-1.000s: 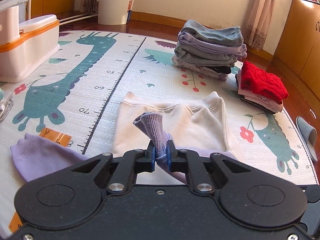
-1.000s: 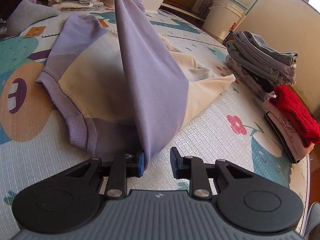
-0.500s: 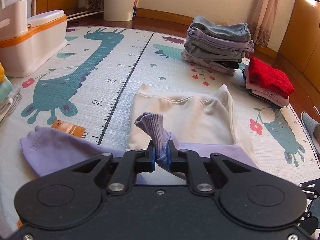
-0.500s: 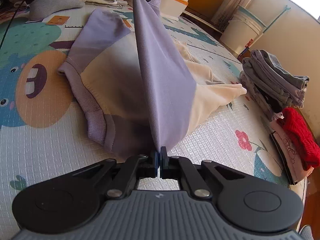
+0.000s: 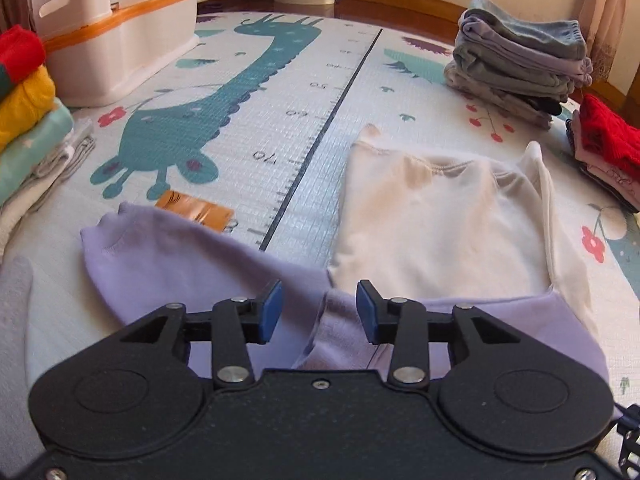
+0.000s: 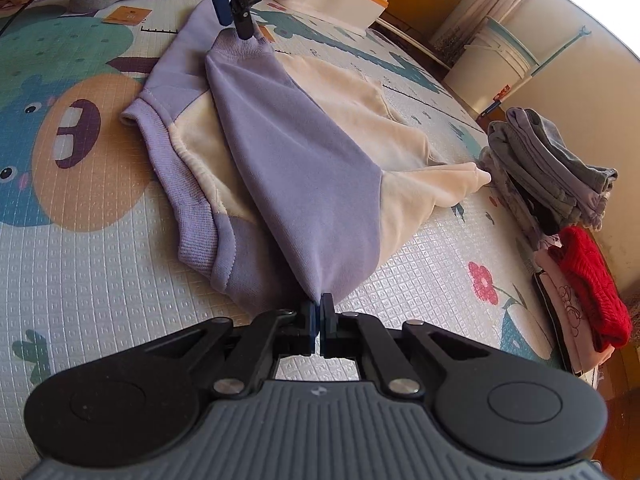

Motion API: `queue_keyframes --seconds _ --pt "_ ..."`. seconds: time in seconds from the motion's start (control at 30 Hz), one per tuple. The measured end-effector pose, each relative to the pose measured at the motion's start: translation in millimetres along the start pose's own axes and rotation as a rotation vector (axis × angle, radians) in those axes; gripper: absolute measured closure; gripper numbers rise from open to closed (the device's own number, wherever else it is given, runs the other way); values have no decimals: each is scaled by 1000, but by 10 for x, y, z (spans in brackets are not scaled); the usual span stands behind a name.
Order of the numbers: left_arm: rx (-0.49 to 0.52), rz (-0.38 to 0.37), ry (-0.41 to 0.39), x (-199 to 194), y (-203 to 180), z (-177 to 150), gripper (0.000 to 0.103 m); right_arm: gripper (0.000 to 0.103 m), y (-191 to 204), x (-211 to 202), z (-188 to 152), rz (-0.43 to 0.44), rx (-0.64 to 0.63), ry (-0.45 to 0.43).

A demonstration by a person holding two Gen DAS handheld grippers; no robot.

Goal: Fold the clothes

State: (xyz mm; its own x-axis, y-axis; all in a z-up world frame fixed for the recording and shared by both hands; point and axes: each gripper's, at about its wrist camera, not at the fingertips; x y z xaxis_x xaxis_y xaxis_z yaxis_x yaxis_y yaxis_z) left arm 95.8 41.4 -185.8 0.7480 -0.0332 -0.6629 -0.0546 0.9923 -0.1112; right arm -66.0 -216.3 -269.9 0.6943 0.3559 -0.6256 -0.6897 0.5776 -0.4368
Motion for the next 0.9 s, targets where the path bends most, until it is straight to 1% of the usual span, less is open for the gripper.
queue_keyframes --seconds 0.03,0.07,0.1,0.13,0.17,0.2,0.23,0.33,0.4,0.43,0.57,0.6,0.7,0.73,0.77,0.9 --pt "-11 -61 -9 53 -131 144 63 100 -3 -6 -4 -2 3 -2" --pt "-30 -145 -13 131 -283 297 62 100 -4 -9 -11 -3 7 -5" --pt "-38 -226 -3 234 -450 440 55 100 -3 -10 -18 -4 6 -6" --pt "-31 -293 23 374 -631 565 50 100 -2 -11 -23 -5 7 -7" --pt "-22 -355 52 524 -815 685 50 99 -6 -10 -26 -5 9 -9" --pt "-10 -405 81 690 -996 787 50 100 -9 -10 -28 -4 13 -11" --pt "14 -428 112 868 -1159 868 50 99 -13 -9 -30 -2 16 -12" --pt "78 -457 224 1411 -1545 1054 49 99 -24 -10 -36 2 25 -16" --pt "124 -439 309 1741 -1720 1129 50 99 -22 -17 -37 4 28 -18" --pt "104 -445 320 1804 -1711 1121 49 99 -20 -22 -39 6 29 -19" --pt "-28 -491 330 1942 -1564 1034 51 99 -18 -47 -58 12 42 -22" --pt "-61 -503 332 1977 -1528 1012 54 99 -17 -51 -61 14 45 -22" --pt "-160 -536 338 2080 -1418 947 86 99 -16 -56 -64 19 46 -25" --pt "-193 -547 340 2114 -1382 925 94 99 -20 -55 -66 22 48 -25" --pt "-227 -558 342 2149 -1345 903 100 99 -22 -53 -68 25 49 -26" --pt "-360 -601 349 2287 -1199 816 100 99 -27 -47 -69 34 53 -25"
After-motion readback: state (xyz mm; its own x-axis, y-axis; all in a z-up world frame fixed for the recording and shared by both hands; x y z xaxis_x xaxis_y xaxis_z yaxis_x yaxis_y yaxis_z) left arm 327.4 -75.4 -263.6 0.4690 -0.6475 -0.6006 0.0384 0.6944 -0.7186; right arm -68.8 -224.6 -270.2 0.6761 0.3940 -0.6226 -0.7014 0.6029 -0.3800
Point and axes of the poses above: each gripper's, at about its wrist camera, not at the fingertips, and x roughly the way its jaws point, y to its left, z to its top, and after that the axes turned 7 degrees about -y, right-handed
